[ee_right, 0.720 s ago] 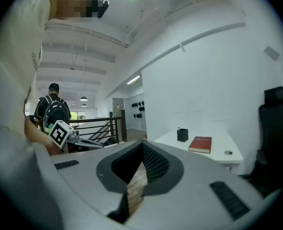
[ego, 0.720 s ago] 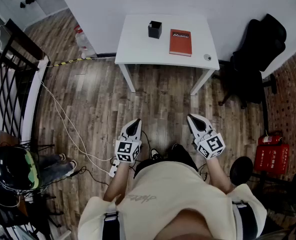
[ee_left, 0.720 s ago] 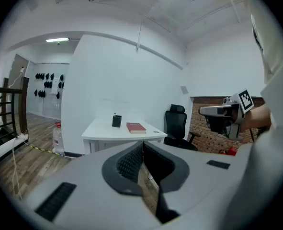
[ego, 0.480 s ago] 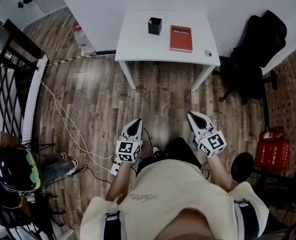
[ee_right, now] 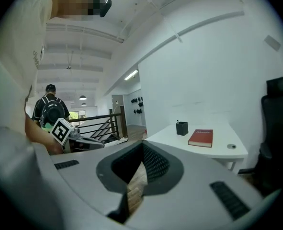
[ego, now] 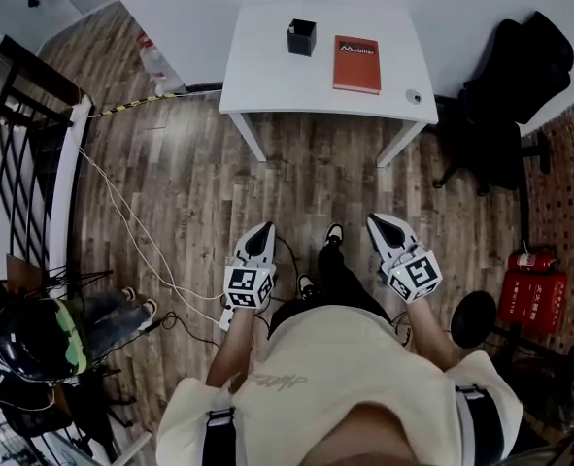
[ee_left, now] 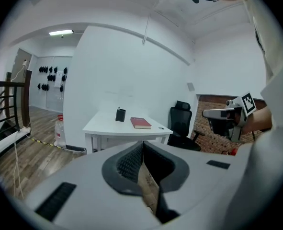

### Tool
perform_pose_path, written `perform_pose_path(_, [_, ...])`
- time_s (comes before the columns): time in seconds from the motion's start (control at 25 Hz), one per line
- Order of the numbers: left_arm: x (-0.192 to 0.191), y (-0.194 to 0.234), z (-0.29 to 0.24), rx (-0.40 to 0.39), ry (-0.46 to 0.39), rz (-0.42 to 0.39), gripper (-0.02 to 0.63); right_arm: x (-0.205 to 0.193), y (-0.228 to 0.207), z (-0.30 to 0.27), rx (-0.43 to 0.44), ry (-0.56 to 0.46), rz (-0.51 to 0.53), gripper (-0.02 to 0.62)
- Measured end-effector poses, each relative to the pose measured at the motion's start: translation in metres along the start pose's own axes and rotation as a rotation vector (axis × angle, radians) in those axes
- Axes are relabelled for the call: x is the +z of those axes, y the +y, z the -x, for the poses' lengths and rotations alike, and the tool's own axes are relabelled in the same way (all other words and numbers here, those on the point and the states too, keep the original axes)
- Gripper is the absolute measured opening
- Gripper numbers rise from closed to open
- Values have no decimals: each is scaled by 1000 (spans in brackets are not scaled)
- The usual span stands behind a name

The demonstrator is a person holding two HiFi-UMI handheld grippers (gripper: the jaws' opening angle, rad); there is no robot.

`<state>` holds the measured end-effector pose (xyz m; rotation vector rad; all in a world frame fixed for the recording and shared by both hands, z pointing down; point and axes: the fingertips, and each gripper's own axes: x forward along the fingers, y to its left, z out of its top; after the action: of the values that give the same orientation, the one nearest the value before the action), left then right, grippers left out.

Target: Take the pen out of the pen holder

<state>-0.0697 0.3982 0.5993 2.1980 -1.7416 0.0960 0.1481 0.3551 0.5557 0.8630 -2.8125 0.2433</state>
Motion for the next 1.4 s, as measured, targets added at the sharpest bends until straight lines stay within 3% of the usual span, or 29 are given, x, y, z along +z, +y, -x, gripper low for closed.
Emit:
perform_pose_path(0.32, [60, 18, -87, -18, 20, -94, 19, 47, -65, -76, 45, -75, 39, 6])
perform_pose_path(0.64, [129, -5, -170, -26, -75, -117, 18, 68, -131, -119, 112, -81, 26, 6])
perform_pose_path(0.92, [114, 24, -177, 35, 1, -110, 19, 73, -152, -145, 132, -59, 19, 6])
perform_pose_path(1.12, [105, 59, -187, 82, 10, -58, 20, 61, -156, -162, 138, -36, 19, 6])
perform_pose_path(1.4, [126, 92, -239, 35, -37, -40, 20, 77, -185, -200, 83, -23, 48, 6])
